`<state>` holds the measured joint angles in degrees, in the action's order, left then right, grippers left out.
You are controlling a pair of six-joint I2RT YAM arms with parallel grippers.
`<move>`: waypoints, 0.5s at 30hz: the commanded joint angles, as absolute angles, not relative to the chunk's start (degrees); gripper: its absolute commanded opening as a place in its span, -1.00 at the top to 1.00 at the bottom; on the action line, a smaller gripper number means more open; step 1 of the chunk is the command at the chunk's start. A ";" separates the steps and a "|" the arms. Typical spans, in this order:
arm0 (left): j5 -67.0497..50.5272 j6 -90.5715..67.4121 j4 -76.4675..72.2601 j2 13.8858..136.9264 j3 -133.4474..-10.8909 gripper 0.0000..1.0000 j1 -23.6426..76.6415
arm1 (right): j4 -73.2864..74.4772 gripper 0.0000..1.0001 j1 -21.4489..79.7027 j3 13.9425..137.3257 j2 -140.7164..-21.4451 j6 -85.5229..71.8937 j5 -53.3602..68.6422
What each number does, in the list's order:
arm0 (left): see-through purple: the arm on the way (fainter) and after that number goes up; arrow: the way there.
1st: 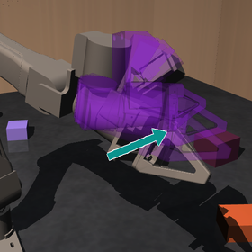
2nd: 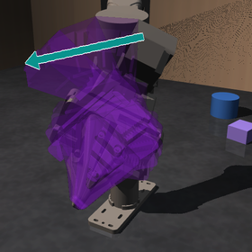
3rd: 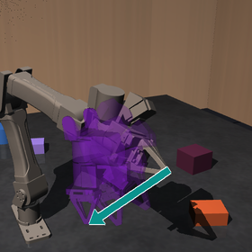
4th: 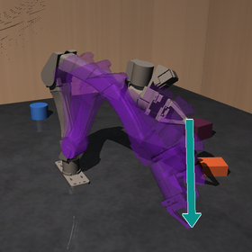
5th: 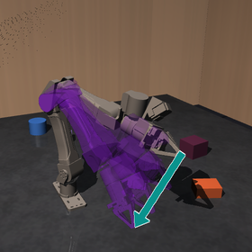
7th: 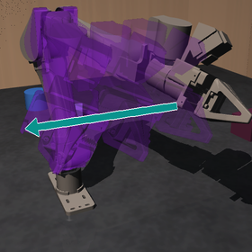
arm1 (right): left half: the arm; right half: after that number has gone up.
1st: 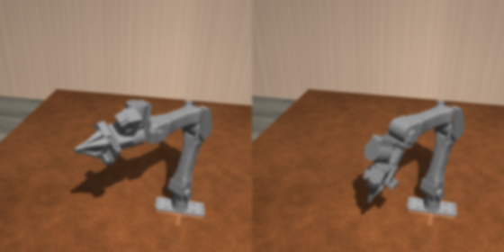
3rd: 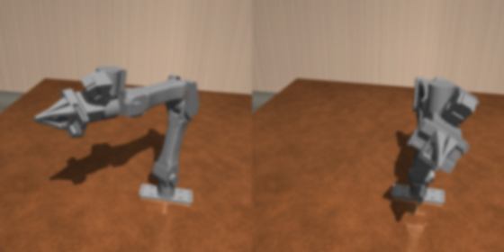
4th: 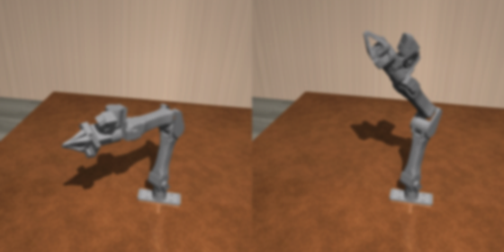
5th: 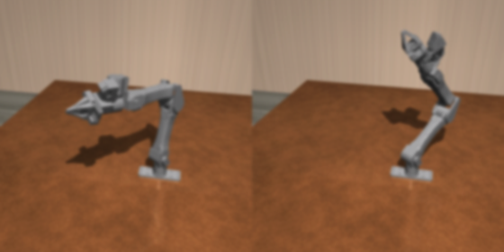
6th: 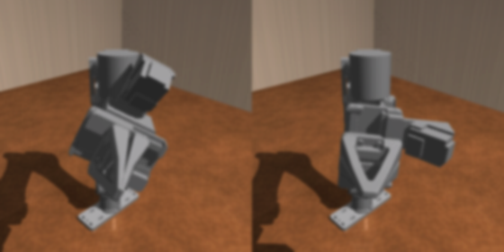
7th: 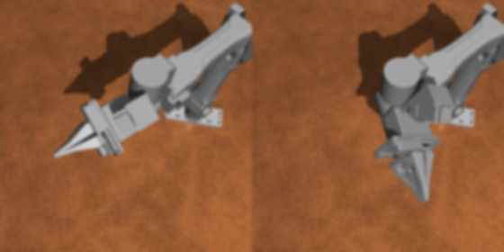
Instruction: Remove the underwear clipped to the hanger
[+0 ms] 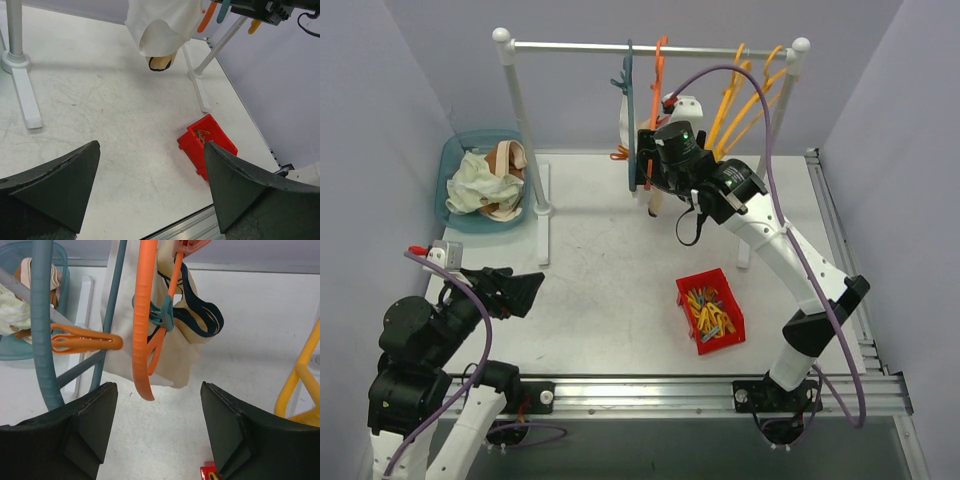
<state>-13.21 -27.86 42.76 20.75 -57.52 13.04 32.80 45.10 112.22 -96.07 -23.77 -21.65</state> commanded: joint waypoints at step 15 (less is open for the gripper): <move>-11.78 -26.37 45.97 21.09 -61.00 -0.87 14.33 | 36.65 -0.01 42.37 120.50 -102.65 -22.94 -25.67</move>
